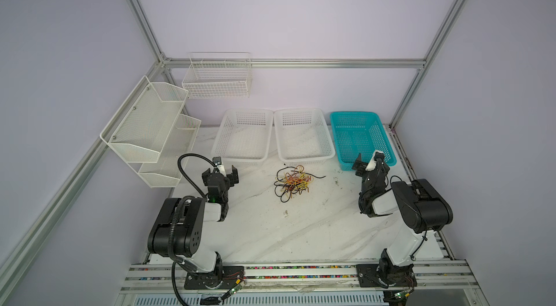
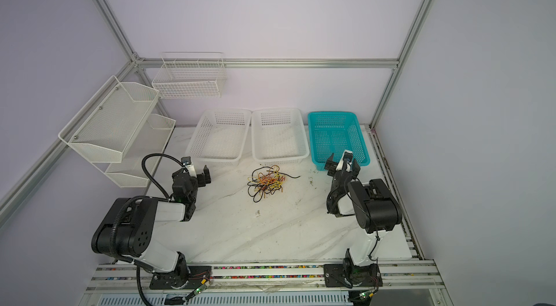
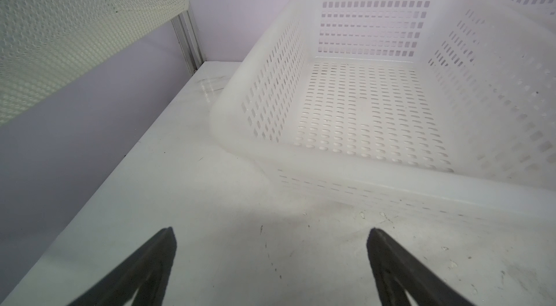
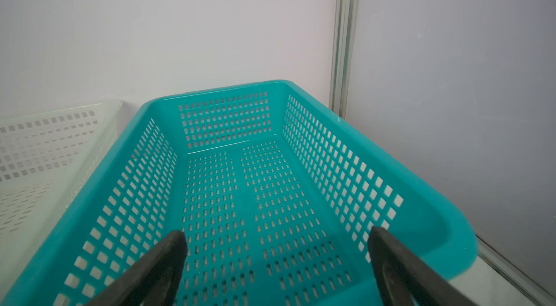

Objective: Untangle the cables

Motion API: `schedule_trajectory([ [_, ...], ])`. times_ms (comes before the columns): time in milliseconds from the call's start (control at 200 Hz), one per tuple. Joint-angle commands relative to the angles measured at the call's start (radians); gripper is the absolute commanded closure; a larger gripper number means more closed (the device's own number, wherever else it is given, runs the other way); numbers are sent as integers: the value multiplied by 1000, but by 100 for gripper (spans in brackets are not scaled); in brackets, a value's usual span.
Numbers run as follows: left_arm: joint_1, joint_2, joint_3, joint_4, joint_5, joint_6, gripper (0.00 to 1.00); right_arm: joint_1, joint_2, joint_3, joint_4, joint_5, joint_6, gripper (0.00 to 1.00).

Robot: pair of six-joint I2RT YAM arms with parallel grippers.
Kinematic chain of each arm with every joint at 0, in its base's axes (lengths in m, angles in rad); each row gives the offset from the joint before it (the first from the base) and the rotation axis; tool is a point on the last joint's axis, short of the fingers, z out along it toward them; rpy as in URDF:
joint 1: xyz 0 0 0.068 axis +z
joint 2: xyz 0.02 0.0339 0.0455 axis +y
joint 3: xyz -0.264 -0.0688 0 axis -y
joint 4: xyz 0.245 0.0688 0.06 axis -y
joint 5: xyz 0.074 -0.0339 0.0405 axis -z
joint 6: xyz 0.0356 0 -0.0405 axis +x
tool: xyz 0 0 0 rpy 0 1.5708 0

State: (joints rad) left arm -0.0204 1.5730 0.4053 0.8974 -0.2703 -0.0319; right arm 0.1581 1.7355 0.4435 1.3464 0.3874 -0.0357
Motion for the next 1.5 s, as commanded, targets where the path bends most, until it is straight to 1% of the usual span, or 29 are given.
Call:
schedule_trajectory([
  [0,-1,-1,-29,55,-12,13,0,36,-137,41,-159,34,-21,3],
  [100,-1,-1,-29,56,-13,14,0,95,-251,4,-153,56,-45,3],
  [160,-1,-1,-29,55,-12,14,0,137,-352,-16,-188,11,-37,3],
  [200,-1,-1,-28,56,-13,14,0,170,-430,-15,-229,-11,-3,3],
  [260,-1,-1,-29,56,-13,15,0,194,-521,0,-307,-128,63,3],
  [310,-2,-1,-28,57,-13,15,0,200,-578,21,-356,-214,153,3],
  [365,0,-1,-28,56,-13,13,0,200,-617,56,-430,-278,293,3],
  [405,-1,-1,-29,55,-13,15,0,201,-632,85,-493,-305,417,3],
  [450,-2,-1,-28,54,-13,14,0,200,-640,118,-580,-356,595,3],
  [540,4,-2,-28,53,-11,9,0,200,-636,141,-682,-433,695,3],
  [580,-2,-7,-33,65,-36,9,0,199,-624,144,-674,-471,686,3],
  [620,-6,-28,-42,72,-60,9,0,207,-607,153,-672,-533,665,3],
  [655,-10,-64,-46,55,-68,10,1,215,-599,173,-712,-553,661,3],
  [690,-12,-102,-44,18,-66,12,0,232,-594,200,-773,-537,652,3],
  [740,-21,-149,-34,-48,-77,19,0,258,-583,243,-872,-516,605,3],
  [755,-25,-188,-30,-65,-79,22,0,266,-578,259,-904,-509,591,3],
  [825,-36,-269,-19,-137,-85,28,0,304,-538,330,-1045,-475,546,5],
  [915,-40,-384,-9,-215,-82,-53,0,352,-480,402,-1190,-455,517,5],
  [955,-44,-436,17,-307,-70,-95,0,372,-462,420,-1230,-452,510,6],
  [1010,-46,-499,72,-471,-20,-137,0,387,-446,430,-1273,-457,514,8],
  [1060,-46,-536,131,-609,23,-176,0,393,-433,429,-1290,-471,521,9],
  [1080,-46,-548,159,-664,43,-224,0,395,-429,427,-1294,-481,523,9],
  [1160,-47,-575,276,-879,138,-313,0,399,-400,415,-1302,-515,521,10],
  [1235,-46,-586,341,-1000,210,-427,0,401,-367,409,-1310,-555,516,12],
  [1280,-46,-591,366,-1086,232,-480,0,405,-325,397,-1297,-581,519,12],
  [1315,-43,-596,377,-1132,251,-509,0,409,-312,381,-1269,-601,524,12],
  [1370,-41,-617,386,-1182,286,-514,0,415,-289,358,-1228,-614,533,13],
  [1430,-41,-657,358,-1188,310,-534,0,419,-251,350,-1212,-614,531,14],
  [1495,-41,-710,298,-1163,299,-611,0,420,-210,349,-1198,-625,525,16],
])
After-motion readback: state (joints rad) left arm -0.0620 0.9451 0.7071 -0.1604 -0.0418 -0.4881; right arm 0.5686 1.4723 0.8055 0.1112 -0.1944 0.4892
